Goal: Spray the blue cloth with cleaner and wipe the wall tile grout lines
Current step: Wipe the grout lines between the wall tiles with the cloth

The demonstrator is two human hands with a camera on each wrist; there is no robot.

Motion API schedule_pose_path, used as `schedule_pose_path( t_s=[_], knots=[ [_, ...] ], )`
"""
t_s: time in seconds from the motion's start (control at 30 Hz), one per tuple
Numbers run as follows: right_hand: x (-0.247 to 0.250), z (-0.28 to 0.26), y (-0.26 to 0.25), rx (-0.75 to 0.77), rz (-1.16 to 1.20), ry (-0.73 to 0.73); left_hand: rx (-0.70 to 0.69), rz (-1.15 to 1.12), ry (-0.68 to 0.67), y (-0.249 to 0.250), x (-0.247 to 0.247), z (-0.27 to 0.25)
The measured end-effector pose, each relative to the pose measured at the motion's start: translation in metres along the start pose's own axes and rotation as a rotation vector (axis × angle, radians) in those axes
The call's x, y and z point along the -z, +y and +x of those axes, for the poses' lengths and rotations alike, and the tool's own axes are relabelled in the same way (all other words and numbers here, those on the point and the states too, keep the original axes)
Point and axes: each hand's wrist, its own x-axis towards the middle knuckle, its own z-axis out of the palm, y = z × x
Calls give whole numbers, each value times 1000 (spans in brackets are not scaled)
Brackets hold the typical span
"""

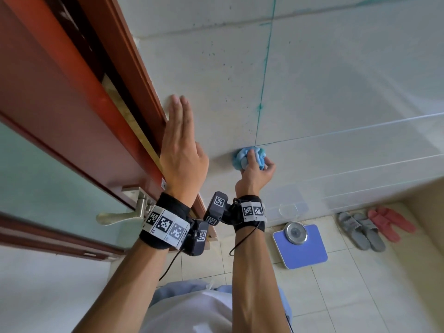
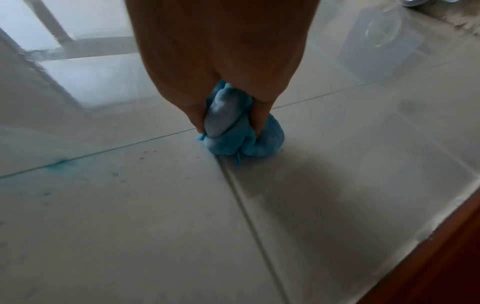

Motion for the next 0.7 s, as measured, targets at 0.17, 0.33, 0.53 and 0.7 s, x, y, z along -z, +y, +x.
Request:
schedule_pose_path(
  t_s=[0.17, 0.33, 0.53, 0.7],
  knots=[
    [-14, -9, -17, 47, 7, -80, -33, -14, -17, -8, 3, 1],
    [-5, -7, -27, 46, 37, -112, -54, -22, -45, -10, 5, 0],
    [53, 37, -39, 81, -7, 241, -16, -24, -32, -6, 2, -3],
    [119, 79, -25, 21, -51, 441, 91, -82, 35, 10, -19, -19]
  ],
)
